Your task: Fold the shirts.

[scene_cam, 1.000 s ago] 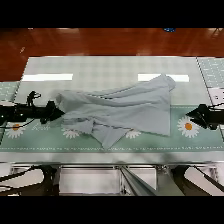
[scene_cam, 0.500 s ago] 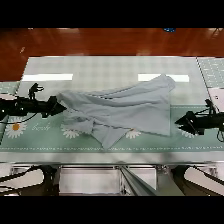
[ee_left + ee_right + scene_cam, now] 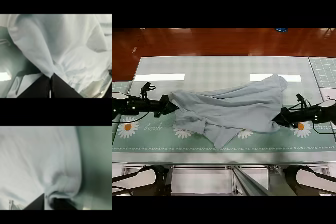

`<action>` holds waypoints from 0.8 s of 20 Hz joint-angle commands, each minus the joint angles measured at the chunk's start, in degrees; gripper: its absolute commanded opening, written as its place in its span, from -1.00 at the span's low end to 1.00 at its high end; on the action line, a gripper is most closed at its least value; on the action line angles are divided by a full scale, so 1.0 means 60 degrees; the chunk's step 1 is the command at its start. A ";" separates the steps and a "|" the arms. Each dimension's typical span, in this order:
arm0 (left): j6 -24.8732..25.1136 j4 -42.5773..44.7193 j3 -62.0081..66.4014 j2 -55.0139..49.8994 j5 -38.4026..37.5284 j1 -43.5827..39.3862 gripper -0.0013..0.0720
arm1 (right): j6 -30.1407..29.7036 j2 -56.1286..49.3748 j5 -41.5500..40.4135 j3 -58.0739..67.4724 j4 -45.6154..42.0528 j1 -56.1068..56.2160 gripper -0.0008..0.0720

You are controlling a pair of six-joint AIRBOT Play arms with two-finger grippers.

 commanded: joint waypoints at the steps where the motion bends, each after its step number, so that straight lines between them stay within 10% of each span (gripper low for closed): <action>1: 0.0000 -0.0565 0.0248 0.0255 -0.0291 -0.0004 -0.92 | -0.0514 -0.0055 -0.0033 0.0721 0.0918 0.1166 -0.91; 16: -0.0113 -0.2448 0.8688 0.5107 -0.0022 0.0951 -0.92 | 0.0772 0.4313 0.0601 1.1417 0.0586 0.0361 -0.92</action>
